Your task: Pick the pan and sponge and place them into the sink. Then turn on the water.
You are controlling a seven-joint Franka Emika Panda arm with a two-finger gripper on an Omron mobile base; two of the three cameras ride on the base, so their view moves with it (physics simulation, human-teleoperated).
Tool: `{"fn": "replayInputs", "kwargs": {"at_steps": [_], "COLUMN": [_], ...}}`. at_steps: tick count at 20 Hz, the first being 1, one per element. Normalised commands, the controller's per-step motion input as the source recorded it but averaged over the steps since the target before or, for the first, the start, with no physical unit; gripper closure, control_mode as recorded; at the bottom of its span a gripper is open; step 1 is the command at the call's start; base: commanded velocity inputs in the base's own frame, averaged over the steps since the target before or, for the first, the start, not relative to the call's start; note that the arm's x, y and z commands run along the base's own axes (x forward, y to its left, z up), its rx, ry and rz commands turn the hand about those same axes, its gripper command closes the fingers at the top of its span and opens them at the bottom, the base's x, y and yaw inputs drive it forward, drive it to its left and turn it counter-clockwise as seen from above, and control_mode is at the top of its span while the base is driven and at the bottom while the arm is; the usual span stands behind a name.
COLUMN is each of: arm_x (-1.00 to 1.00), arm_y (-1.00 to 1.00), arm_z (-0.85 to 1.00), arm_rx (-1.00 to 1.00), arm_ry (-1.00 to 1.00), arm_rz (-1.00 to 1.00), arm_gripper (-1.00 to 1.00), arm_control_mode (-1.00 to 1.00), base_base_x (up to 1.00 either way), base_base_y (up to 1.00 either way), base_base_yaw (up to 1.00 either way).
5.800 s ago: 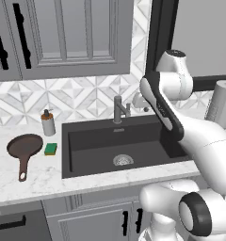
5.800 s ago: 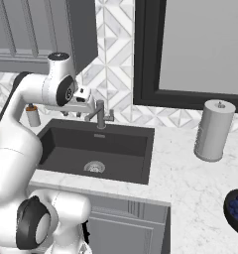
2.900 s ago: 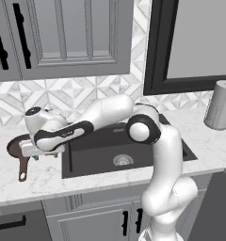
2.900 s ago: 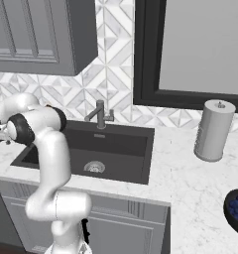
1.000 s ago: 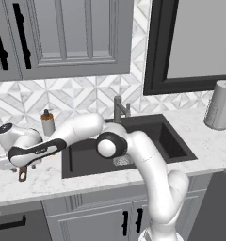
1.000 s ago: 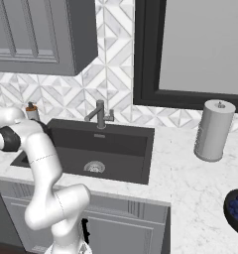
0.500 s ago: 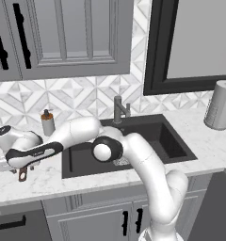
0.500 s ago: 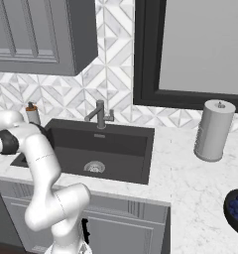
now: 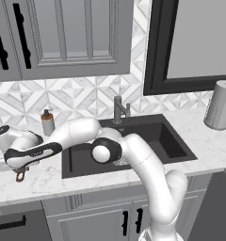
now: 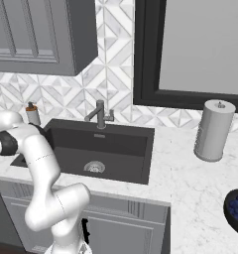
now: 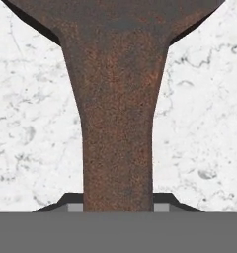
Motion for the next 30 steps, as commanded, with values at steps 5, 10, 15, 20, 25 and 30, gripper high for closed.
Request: {"fn": "replayInputs", "kwargs": {"at_steps": [5, 10, 15, 20, 25, 30], "arm_x": [-0.02, -0.3, -0.54, -0.48, -0.29, -0.03], "arm_y": [-0.01, -0.27, -0.54, -0.84, -0.94, -0.93], "arm_z": [0.17, 0.92, 0.83, 0.15, 0.01, 0.0], "arm_rx": [0.01, 0.06, 0.08, 0.06, 0.06, 0.07], "arm_ry": [-0.09, -0.19, -0.04, 0.06, 0.01, 0.01], "arm_rz": [0.0, -0.02, -0.05, -0.08, -0.08, -0.11], "arm_gripper": [1.0, 1.0, 1.0, 1.0, 1.0, 1.0], "arm_control_mode": [-1.0, -1.0, -1.0, -1.0, -1.0, -1.0], "base_base_x": [0.0, 0.0, 0.0, 0.0, 0.0, 0.0], "base_base_y": [0.0, 0.0, 0.0, 0.0, 0.0, 0.0], "base_base_yaw": [0.0, 0.0, 0.0, 0.0, 0.0, 0.0]}}
